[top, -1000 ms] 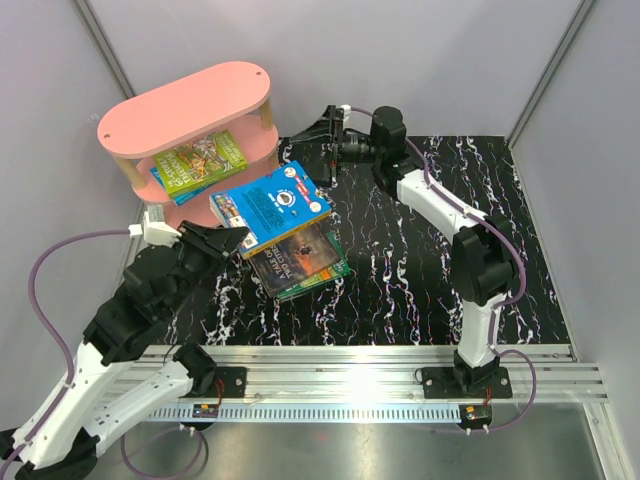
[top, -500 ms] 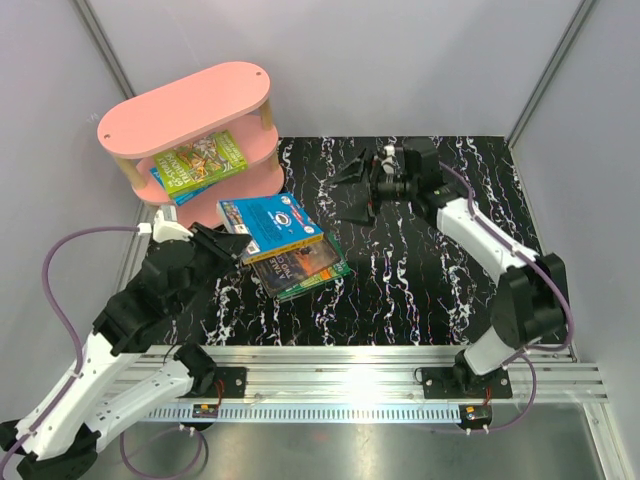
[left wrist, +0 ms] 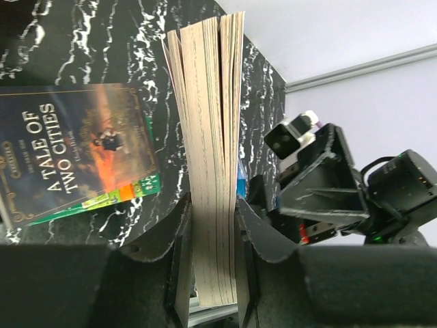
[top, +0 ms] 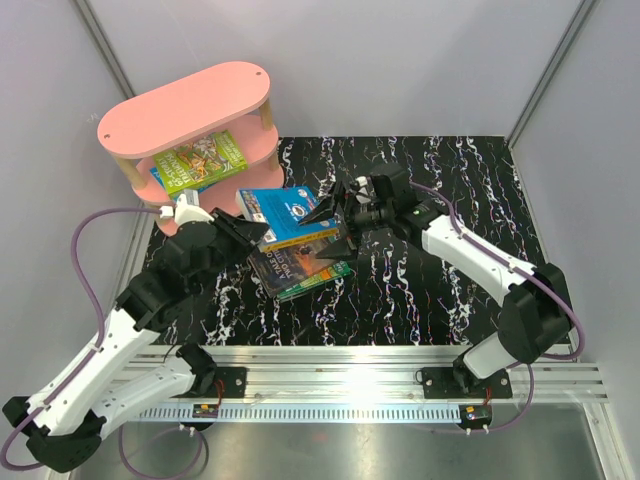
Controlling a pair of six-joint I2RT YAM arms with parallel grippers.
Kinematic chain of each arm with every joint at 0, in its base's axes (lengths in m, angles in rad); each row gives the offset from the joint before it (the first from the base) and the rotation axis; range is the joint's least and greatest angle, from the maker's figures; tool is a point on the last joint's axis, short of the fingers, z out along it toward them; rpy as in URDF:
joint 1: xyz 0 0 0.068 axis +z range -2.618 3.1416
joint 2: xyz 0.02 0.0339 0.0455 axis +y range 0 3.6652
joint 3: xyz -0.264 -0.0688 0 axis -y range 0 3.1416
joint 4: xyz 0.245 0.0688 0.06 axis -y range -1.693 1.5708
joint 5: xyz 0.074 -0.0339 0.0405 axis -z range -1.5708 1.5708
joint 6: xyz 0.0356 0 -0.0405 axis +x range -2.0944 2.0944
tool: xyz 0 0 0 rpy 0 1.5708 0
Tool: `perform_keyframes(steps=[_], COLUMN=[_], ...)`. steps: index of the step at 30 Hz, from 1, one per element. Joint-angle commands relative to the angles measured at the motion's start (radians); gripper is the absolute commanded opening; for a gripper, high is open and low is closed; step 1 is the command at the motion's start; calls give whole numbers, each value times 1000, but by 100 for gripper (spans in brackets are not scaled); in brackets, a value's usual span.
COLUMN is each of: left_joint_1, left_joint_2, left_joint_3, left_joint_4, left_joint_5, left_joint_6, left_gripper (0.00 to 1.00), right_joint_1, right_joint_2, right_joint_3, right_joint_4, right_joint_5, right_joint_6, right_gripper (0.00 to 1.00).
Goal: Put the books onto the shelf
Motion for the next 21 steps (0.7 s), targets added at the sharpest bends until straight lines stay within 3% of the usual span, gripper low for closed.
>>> perform_keyframes(steps=[1, 2, 10, 12, 13, 17, 21], left_joint_1=[-3, -3, -4, -4, -6, -7, -7], left_joint_2=[-7, -5, -16, -30, -34, -46, -74], left_joint_3=[71, 69, 22, 8, 9, 17, 2], left_joint_4=[175, 184, 244, 253, 250, 207, 198], left_joint_5=[24, 25, 79, 80, 82, 84, 91], left_joint_6=[-17, -24, -133, -150, -150, -150, -164], left_gripper=[0, 0, 0, 0, 0, 0, 0], right_joint_1=[18, 21, 25, 25, 24, 24, 25], right_joint_2=[-9, -9, 23, 52, 61, 101, 116], right_joint_3=[17, 17, 61, 92, 127, 218, 265], right_joint_4=[41, 41, 86, 82, 78, 35, 6], right_joint_5=[42, 51, 154, 171, 174, 189, 195], right_joint_6=[33, 34, 48, 37, 33, -1, -13], right_gripper=[100, 100, 71, 61, 49, 20, 1])
